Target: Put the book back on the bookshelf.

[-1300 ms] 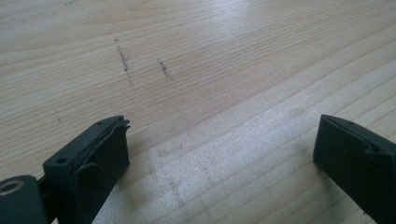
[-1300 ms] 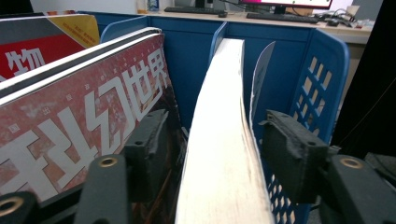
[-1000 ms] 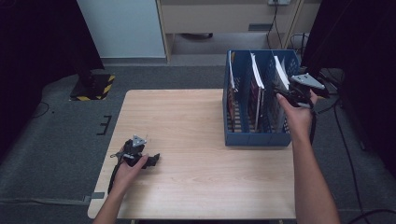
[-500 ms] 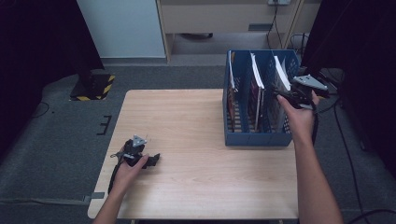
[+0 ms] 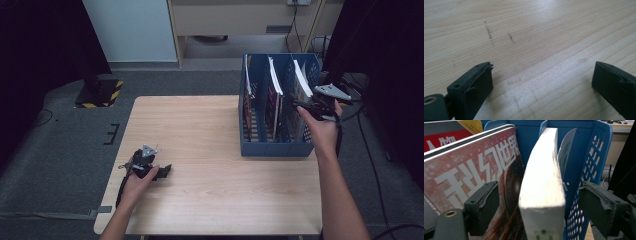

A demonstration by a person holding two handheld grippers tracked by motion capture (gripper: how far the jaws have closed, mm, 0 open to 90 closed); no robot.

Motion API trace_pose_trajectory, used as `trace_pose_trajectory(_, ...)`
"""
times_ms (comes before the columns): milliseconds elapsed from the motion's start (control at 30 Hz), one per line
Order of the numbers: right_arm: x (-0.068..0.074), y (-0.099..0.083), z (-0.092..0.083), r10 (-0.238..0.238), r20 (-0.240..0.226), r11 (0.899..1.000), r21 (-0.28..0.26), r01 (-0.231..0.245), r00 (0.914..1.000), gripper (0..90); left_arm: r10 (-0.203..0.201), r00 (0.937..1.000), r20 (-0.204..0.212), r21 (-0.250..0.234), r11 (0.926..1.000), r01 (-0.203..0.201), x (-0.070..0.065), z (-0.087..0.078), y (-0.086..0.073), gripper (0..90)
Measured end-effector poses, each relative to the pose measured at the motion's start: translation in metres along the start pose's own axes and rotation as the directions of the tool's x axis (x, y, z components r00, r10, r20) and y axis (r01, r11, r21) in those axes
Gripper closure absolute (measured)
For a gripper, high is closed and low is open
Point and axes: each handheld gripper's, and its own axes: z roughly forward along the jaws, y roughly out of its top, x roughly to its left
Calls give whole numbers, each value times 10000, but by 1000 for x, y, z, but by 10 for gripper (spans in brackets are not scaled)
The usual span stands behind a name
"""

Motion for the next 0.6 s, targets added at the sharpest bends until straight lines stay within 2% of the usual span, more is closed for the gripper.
trace_pose_trajectory(600, 6, -5, -16, -25, -205, 10000, -77, 24, 9998, 132, 6, 10000, -1, -10, 10000, -6, -1, 0, 0, 24)
